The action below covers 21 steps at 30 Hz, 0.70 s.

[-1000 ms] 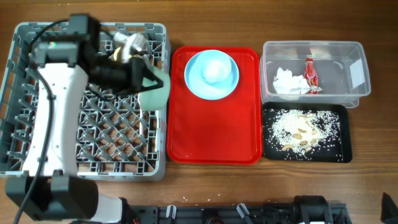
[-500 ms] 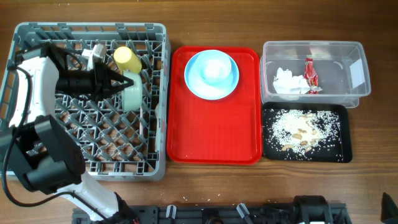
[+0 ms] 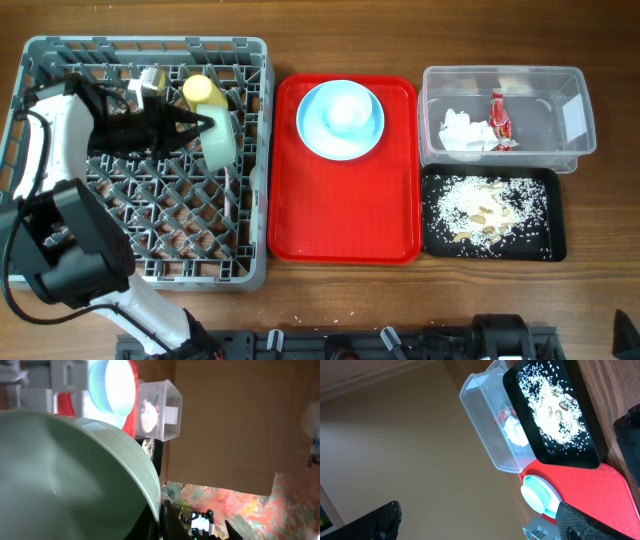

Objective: Sort waste into correct bins and load items into the dishwasher rack
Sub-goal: 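Carry the green bowl with the left gripper and set it in the rack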

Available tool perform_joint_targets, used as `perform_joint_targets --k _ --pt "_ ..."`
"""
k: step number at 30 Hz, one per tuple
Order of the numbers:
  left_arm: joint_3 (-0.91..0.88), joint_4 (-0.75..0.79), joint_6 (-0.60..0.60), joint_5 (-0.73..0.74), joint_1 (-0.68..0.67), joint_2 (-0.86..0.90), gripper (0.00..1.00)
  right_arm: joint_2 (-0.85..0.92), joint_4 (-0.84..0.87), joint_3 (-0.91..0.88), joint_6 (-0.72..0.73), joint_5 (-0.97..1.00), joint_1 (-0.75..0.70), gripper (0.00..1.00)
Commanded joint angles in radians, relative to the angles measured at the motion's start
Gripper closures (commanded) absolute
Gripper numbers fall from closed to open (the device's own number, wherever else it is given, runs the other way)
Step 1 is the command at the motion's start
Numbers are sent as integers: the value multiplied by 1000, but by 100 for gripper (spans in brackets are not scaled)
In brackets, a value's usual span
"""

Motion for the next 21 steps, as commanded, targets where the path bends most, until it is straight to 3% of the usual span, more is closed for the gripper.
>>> perform_joint_targets --k 1,8,9,12,15,21 --pt "-53 32 20 -50 8 45 96 -10 2 -2 7 18 -5 0" --pt "-59 50 -67 -116 143 50 94 -10 2 -2 7 18 -5 0" --pt "-59 50 -67 -161 163 50 85 -10 2 -2 7 18 -5 0" --pt "-58 54 -97 -197 211 50 0 -10 2 -2 7 18 -5 0" --pt "-10 23 -170 -197 258 50 0 -10 2 -2 7 18 -5 0" --pt "94 -57 -174 -197 247 -73 0 -10 2 -2 7 18 -5 0"
